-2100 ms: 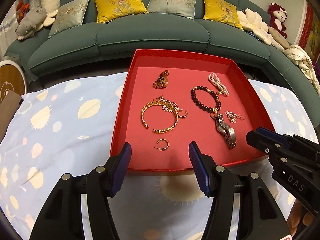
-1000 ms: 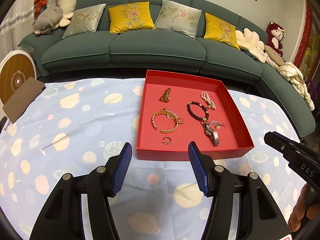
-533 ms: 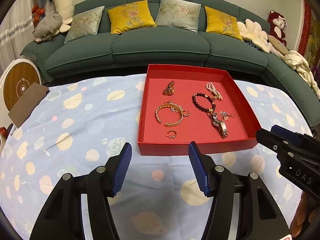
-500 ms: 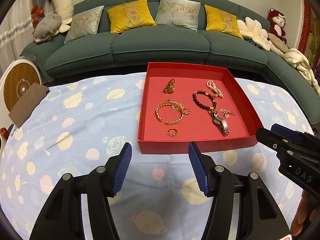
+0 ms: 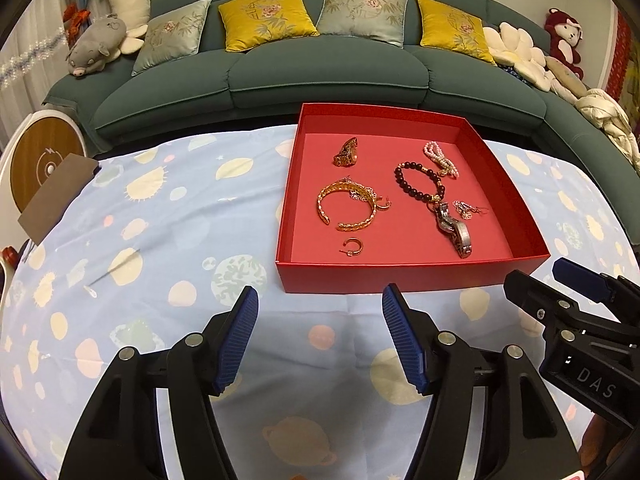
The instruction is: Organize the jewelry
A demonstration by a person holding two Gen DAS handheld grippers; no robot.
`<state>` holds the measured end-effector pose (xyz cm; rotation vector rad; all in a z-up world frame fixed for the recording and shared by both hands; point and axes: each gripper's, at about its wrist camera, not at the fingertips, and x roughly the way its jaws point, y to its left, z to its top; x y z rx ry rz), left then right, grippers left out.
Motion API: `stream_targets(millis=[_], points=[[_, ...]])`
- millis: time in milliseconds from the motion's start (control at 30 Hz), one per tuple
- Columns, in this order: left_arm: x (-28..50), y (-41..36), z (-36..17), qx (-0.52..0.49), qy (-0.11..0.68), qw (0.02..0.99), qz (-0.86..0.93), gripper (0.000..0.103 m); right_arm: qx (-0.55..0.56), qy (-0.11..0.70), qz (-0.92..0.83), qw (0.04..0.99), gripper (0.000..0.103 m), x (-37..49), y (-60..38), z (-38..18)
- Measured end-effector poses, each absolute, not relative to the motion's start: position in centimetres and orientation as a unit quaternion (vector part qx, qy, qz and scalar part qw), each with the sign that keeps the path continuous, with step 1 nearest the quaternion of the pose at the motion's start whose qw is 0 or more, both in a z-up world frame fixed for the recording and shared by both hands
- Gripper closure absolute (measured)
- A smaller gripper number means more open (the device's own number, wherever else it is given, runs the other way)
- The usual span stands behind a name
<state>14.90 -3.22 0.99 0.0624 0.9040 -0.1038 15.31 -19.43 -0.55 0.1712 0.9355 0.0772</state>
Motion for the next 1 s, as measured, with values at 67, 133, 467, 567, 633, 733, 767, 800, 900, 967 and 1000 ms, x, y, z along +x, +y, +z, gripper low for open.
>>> stream_targets(millis=[67,133,467,567,633,733,767,800,900,967,1000], points=[[14.8,-3.4,1.1,0.031,0.436,0.898,-0.051,0.041,0.081,0.448,0.037,0.89,0.037,15.2,-19.3,-0.5],[14.7,-3.6,1.2,0.034,0.435,0.898,-0.052,0.041,0.078,0.446,0.037,0.891,0.036,15.1,-19.2,-0.4],[14.4,-4.4,1.6,0.046,0.427,0.902,-0.036,0.041,0.07,0.437,0.031,0.896,0.036,14.8,-19.1,0.0],[14.4,-4.4,1.5,0.045,0.428,0.902,-0.033,0.041,0.073,0.437,0.029,0.896,0.036,14.8,-19.2,0.0],[14.4,-4.4,1.5,0.044,0.429,0.902,-0.029,0.041,0.072,0.436,0.028,0.896,0.036,14.8,-19.1,0.0],[14.4,-4.4,1.5,0.048,0.427,0.902,-0.026,0.041,0.071,0.437,0.028,0.896,0.036,14.9,-19.0,-0.1],[14.3,-4.4,1.5,0.049,0.427,0.903,-0.025,0.041,0.069,0.436,0.028,0.897,0.036,14.9,-19.0,-0.1],[14.3,-4.4,1.5,0.05,0.427,0.902,-0.025,0.041,0.068,0.436,0.028,0.897,0.036,14.9,-18.9,-0.1],[14.4,-4.3,1.5,0.047,0.429,0.902,-0.023,0.041,0.066,0.434,0.027,0.898,0.036,14.8,-18.8,0.0],[14.3,-4.3,1.6,0.048,0.428,0.902,-0.023,0.041,0.066,0.434,0.027,0.898,0.036,14.7,-18.8,0.0],[14.3,-4.3,1.6,0.048,0.427,0.903,-0.023,0.041,0.067,0.433,0.027,0.898,0.036,14.7,-18.8,0.0]])
